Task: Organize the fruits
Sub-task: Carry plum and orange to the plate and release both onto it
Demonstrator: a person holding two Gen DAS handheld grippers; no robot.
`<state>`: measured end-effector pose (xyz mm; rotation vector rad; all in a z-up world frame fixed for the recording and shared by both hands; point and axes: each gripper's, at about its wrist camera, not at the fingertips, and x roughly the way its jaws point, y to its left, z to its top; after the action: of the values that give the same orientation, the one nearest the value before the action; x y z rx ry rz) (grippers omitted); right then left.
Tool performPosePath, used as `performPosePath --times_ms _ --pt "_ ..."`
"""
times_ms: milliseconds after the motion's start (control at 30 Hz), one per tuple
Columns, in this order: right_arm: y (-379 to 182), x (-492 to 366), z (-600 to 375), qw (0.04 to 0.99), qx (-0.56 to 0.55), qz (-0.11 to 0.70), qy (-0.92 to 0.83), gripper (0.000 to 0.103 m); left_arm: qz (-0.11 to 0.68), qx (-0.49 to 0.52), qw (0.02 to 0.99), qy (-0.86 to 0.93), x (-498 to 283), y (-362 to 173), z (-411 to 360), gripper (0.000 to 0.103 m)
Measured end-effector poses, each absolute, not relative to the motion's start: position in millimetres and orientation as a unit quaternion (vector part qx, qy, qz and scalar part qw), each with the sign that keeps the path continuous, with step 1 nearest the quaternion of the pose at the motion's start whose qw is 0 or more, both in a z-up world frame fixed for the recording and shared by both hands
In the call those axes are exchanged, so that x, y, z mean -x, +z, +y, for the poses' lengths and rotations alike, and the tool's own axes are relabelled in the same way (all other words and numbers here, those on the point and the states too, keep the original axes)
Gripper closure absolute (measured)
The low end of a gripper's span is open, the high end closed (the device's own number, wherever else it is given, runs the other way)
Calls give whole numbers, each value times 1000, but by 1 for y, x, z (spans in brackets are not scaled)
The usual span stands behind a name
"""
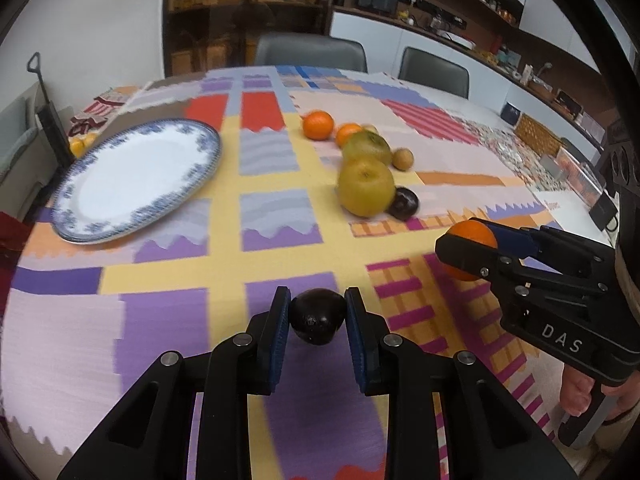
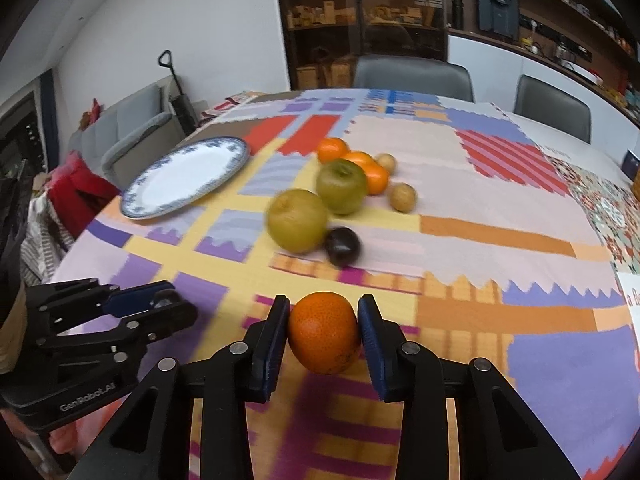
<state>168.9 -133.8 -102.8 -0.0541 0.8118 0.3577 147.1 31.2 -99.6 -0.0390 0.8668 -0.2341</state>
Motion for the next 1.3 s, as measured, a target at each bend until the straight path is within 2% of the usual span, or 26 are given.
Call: performPosePath --times_ms 633,1300 --pt "-65 -215 -12 895 56 352 270 67 376 -7 926 -30 -193 -71 144 76" --pt "-93 -303 69 871 64 392 289 67 422 -2 907 -14 -264 -99 204 76"
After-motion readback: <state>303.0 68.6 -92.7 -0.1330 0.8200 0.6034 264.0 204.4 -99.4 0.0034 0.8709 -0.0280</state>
